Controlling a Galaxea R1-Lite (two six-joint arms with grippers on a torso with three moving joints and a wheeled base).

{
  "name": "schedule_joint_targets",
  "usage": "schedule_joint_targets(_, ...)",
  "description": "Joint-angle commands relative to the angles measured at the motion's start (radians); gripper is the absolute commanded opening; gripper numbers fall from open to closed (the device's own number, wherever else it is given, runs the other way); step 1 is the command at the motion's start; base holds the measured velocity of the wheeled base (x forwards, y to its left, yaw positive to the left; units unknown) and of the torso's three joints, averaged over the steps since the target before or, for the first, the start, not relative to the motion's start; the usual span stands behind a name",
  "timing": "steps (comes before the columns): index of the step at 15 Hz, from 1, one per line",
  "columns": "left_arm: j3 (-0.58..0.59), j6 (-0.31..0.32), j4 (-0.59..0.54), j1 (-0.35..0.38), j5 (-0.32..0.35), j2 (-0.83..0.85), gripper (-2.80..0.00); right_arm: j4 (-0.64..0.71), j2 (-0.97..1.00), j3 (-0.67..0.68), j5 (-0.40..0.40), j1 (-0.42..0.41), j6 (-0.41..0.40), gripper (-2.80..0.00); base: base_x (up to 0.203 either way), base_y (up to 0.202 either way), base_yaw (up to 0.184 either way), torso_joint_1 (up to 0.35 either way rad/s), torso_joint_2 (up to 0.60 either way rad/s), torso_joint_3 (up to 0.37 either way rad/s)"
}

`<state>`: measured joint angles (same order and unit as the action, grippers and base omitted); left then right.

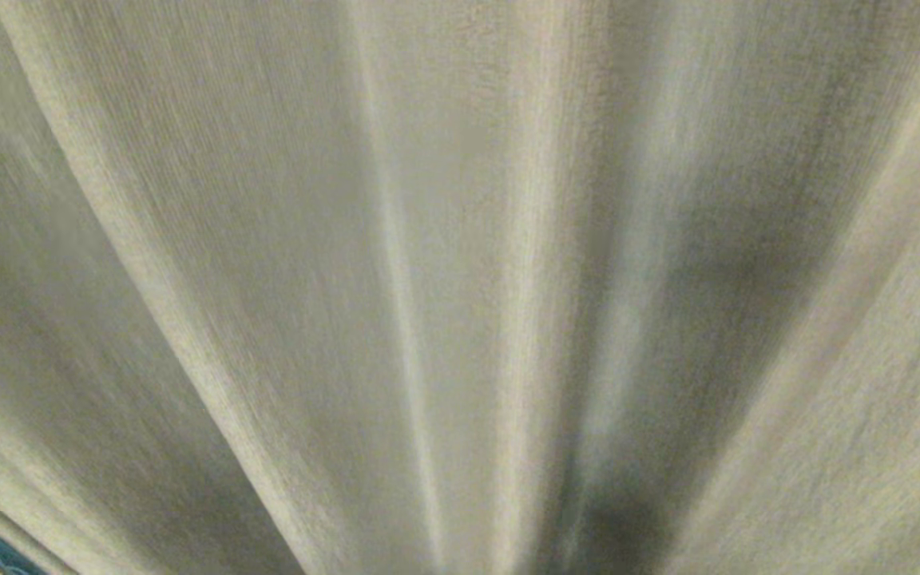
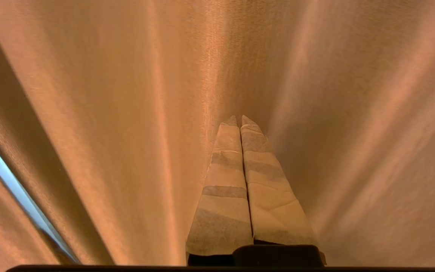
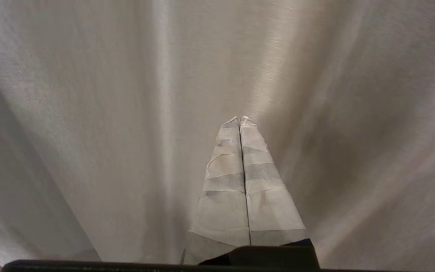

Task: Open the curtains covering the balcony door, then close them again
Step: Close the outer curtains on both sides

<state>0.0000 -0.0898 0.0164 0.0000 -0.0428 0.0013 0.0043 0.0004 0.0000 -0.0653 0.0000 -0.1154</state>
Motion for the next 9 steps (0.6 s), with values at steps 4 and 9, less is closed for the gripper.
schedule_joint_targets(4, 0.000, -0.001, 0.000, 0.000, 0.000, -0.001, -2.80, 0.000, 0.000, 0.000, -0.001, 0.000, -0.001, -2.80, 0.000, 0.000, 0.000, 0.000, 0.00, 0.000)
schedule_joint_targets(9, 0.000, -0.001, 0.000, 0.000, 0.000, -0.001, -2.80, 0.000, 0.000, 0.000, -0.001, 0.000, -0.001, -2.80, 0.000, 0.000, 0.000, 0.000, 0.00, 0.000)
